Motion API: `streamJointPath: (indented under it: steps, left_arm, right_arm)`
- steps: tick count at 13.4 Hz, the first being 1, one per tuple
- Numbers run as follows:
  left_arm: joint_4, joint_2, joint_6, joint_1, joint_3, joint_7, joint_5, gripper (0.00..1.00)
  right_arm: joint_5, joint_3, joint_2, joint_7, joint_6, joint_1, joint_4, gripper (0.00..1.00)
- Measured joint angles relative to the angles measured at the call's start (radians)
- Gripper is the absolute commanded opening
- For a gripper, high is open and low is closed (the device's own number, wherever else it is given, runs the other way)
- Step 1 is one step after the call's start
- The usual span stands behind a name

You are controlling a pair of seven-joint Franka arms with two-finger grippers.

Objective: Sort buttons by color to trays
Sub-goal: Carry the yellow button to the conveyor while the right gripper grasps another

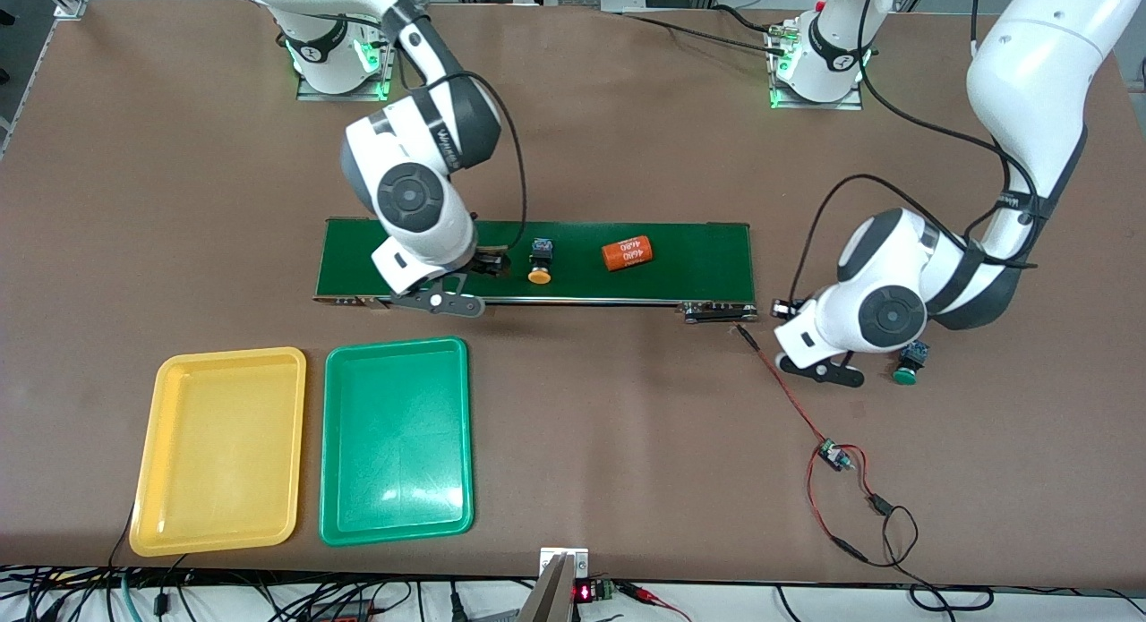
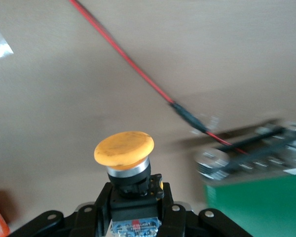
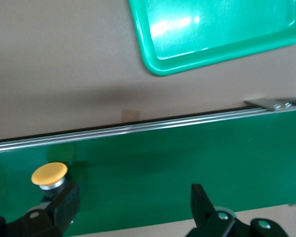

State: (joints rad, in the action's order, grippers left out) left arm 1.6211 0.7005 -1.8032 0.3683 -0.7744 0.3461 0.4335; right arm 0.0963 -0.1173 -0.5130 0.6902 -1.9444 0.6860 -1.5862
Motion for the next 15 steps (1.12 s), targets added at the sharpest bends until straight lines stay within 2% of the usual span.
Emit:
streamJointPath:
  steps: [4,9,12,13,14,15]
  left_arm:
    - [0.022,-0.019,0.075,0.005,-0.110,0.143,-0.052,0.17]
    - [0.115,-0.016,0.043,0.009,-0.119,0.187,-0.072,0.17]
    - [0.187,-0.015,-0.048,0.009,-0.130,0.230,-0.081,0.20]
    - [0.213,-0.015,-0.074,0.009,-0.131,0.237,-0.081,0.20]
    - [0.229,-0.015,-0.086,0.009,-0.131,0.240,-0.081,0.21]
    - [0.238,-0.015,-0.093,0.009,-0.131,0.241,-0.081,0.28]
  right_arm:
    - [0.000,0.000,-0.055,0.093,-0.052,0.072,0.000,1.00]
    - [0.000,-0.005,-0.100,0.091,-0.086,0.103,-0.001,0.99]
    - [0.000,-0.008,-0.108,0.086,-0.086,0.102,-0.006,0.80]
    - [0.000,-0.008,-0.112,0.082,-0.086,0.102,-0.009,0.55]
    - [0.000,-0.008,-0.117,0.073,-0.086,0.102,-0.012,0.40]
    - [0.000,-0.008,-0.121,0.068,-0.086,0.102,-0.012,0.26]
